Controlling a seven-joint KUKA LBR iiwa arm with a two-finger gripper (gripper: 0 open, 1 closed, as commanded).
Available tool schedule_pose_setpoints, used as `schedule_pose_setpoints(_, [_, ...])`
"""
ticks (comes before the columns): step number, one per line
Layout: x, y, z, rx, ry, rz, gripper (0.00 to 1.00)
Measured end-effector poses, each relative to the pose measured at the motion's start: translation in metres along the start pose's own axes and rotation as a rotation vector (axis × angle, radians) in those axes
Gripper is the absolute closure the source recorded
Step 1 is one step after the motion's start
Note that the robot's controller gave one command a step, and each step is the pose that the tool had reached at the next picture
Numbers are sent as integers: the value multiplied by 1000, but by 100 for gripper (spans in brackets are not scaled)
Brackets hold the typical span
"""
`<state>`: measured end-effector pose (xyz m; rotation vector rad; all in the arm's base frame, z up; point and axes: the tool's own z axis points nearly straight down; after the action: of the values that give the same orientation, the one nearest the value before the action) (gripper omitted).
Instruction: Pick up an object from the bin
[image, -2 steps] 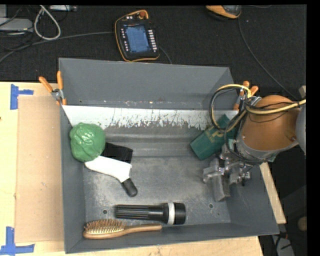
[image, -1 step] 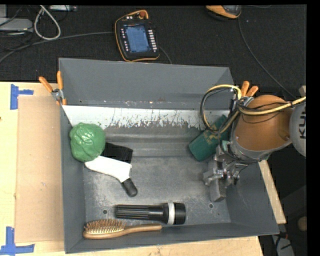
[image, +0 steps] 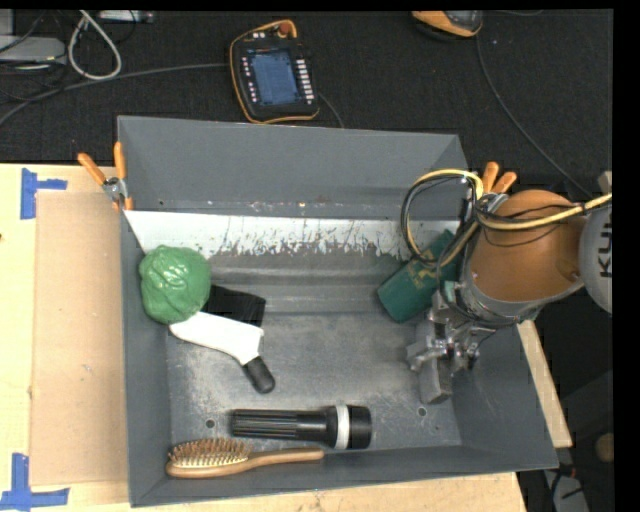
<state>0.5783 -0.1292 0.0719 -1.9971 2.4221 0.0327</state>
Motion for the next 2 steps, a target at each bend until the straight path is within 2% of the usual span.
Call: schedule_pose_setpoints(2, [-2,4,-62,-11,-1,8,100])
